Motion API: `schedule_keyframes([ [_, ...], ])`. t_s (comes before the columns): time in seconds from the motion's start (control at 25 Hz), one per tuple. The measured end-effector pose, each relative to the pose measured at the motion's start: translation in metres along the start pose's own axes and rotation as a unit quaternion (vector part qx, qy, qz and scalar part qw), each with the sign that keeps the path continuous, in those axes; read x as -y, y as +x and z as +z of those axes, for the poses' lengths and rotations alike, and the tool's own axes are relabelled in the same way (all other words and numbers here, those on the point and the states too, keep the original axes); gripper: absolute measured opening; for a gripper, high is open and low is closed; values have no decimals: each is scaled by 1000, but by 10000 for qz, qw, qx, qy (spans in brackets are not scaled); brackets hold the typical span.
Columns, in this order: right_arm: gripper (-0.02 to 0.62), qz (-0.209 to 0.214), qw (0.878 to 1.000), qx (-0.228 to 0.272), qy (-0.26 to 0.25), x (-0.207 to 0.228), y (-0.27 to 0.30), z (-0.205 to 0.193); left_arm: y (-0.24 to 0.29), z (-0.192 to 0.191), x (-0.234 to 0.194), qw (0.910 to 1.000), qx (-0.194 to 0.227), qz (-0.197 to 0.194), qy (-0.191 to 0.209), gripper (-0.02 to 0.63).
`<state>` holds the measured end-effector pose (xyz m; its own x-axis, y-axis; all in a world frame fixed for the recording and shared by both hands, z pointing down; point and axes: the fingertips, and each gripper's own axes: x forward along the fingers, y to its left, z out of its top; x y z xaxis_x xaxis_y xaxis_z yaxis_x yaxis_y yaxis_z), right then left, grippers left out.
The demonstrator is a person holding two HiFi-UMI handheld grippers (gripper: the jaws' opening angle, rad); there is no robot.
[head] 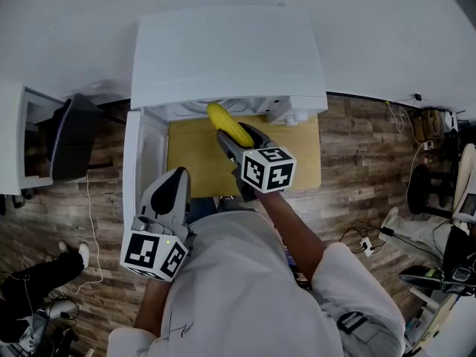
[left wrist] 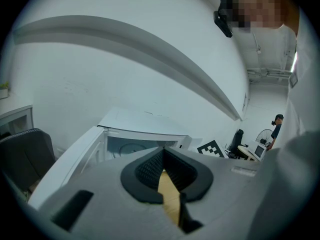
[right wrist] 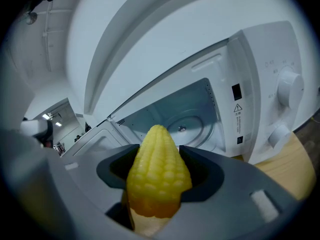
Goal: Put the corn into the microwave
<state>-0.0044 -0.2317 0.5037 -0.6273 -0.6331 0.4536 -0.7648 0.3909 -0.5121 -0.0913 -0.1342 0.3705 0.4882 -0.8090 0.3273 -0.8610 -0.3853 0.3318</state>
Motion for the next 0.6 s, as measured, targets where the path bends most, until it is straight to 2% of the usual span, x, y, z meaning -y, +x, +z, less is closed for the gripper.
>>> schedule_keyframes([
  [0.6,262,-289,9992,-186,-210,18,48,0,3,-1,-18,9999,-125,26,-68,-8],
])
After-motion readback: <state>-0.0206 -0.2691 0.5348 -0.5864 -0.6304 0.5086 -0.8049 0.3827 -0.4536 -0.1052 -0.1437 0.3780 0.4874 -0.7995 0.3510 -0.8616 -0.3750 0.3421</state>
